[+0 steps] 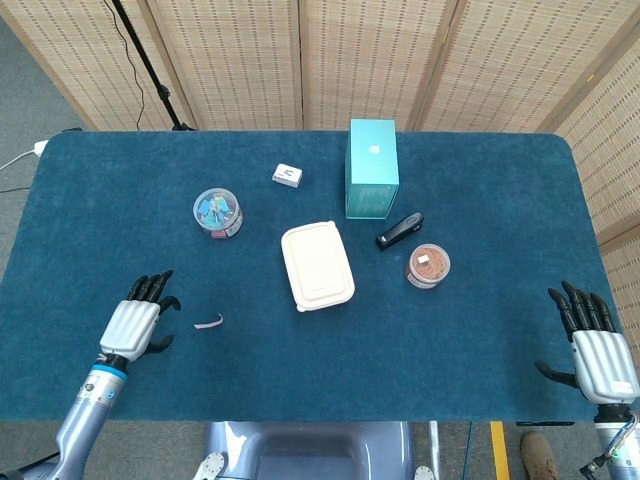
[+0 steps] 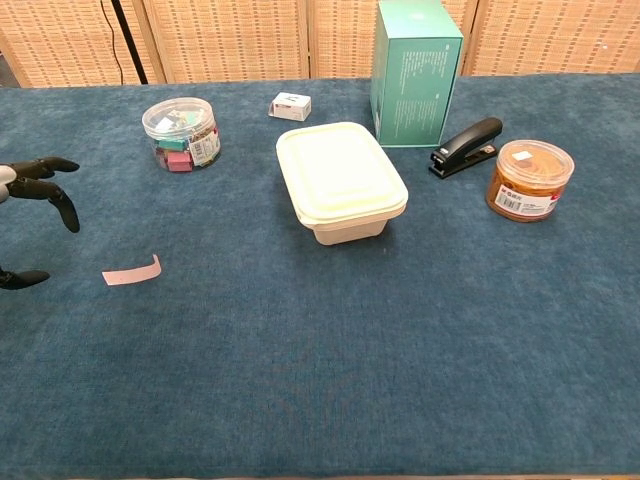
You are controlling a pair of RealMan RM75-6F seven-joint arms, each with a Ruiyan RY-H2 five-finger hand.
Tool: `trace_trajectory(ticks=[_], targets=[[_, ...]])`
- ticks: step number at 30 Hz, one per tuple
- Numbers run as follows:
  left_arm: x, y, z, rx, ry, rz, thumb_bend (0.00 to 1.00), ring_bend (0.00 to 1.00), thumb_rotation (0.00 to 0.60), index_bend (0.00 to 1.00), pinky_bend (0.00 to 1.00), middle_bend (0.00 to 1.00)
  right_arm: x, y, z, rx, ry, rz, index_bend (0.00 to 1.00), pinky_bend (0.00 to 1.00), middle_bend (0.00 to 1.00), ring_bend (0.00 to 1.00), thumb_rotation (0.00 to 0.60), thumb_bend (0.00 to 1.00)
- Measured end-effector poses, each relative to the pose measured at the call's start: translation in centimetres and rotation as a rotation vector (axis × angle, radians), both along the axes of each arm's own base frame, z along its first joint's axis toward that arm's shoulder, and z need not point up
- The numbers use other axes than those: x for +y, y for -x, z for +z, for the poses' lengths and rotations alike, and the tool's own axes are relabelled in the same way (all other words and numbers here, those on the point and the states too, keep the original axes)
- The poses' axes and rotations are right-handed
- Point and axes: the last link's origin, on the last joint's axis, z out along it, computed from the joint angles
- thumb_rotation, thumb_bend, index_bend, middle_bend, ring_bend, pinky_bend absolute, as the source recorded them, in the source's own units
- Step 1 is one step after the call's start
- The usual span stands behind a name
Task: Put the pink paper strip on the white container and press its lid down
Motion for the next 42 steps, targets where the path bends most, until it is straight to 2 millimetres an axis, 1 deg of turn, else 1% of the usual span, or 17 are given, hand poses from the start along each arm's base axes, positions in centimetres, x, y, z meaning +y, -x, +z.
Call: trace_trajectory(ticks=[3,9,19,24,29,37,42], targets=[[0.2,-0.2,-1.0,-0.002,0.011,0.010,0.28,0.00,0.600,0.40,0.00,0.00,-0.1,0.1,0.2,-0.007,0.004,-0.003,0.00,0.00,0.00,0.00,0.600,0.00],[0.5,-0.4,-2.3,-0.007,0.022,0.016,0.28,0.00,0.600,0.46,0.00,0.00,-0.2,0.1,0.4,-0.016,0.008,-0.007,0.00,0.00,0.00,0.00,0.600,0.00],[1.2,-1.0,-4.2,0.006,0.039,0.037,0.29,0.00,0.600,0.46,0.00,0.00,-0.3,0.3,0.8,-0.030,0.017,-0.012,0.00,0.00,0.00,0.00,0.600,0.00],[1.4,-1.3,-4.7,0.000,0.048,0.043,0.35,0.00,0.600,0.46,0.00,0.00,-0.4,0.4,0.8,-0.030,0.017,-0.014,0.00,0.00,0.00,0.00,0.600,0.00],[1.5,-1.8,-5.0,-0.009,0.057,0.049,0.36,0.00,0.600,0.46,0.00,0.00,-0.4,0.4,0.8,-0.029,0.017,-0.019,0.00,0.00,0.00,0.00,0.600,0.00],[1.5,-2.2,-5.4,-0.006,0.064,0.037,0.37,0.00,0.600,0.52,0.00,0.00,-0.4,0.5,0.8,-0.029,0.016,-0.022,0.00,0.00,0.00,0.00,0.600,0.00],[1.5,-2.2,-5.7,0.001,0.066,0.039,0.40,0.00,0.600,0.53,0.00,0.00,-0.5,0.5,0.8,-0.030,0.019,-0.023,0.00,0.00,0.00,0.00,0.600,0.00]])
